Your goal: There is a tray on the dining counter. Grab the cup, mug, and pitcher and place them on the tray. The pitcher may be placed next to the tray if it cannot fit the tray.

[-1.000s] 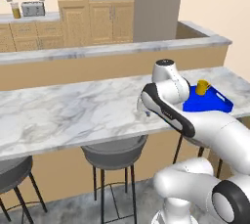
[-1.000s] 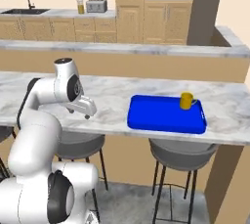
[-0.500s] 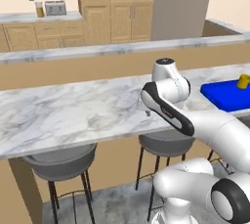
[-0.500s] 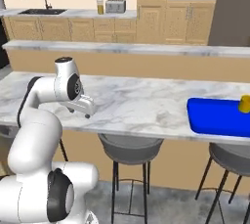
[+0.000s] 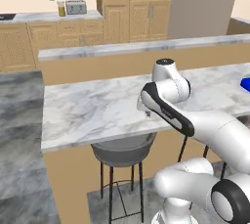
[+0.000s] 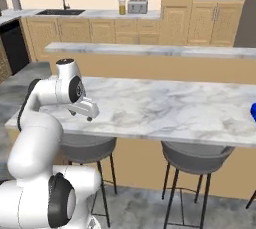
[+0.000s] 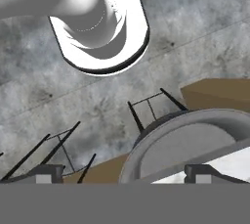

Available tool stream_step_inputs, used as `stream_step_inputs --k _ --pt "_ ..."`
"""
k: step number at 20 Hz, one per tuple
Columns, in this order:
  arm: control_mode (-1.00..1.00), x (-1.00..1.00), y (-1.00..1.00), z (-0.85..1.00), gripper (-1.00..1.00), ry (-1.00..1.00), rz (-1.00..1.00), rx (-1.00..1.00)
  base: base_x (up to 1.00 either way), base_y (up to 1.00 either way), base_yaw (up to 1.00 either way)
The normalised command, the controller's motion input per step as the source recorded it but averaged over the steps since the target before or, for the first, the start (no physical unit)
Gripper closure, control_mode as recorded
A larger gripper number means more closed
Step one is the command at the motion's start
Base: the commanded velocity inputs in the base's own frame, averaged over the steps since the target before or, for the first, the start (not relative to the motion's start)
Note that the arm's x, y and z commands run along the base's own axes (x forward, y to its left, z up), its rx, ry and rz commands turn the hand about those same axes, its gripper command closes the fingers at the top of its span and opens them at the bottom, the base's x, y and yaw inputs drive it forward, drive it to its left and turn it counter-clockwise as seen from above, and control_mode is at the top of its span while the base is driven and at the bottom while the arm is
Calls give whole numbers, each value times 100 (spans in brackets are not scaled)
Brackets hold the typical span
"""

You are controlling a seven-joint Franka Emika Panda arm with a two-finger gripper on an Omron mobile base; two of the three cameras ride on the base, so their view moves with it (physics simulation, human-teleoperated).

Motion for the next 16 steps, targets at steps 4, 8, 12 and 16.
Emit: stream_step_inputs --k 4,8,12,16 --pt "100 0 0 0 -100 0 0 0 -4 100 -2" --pt "100 0 0 0 -100 0 0 0 -6 100 -1" --pt "100 0 0 0 -100 0 0 0 -6 100 -1" --pt "100 0 0 0 -100 0 0 0 -1 100 -1"
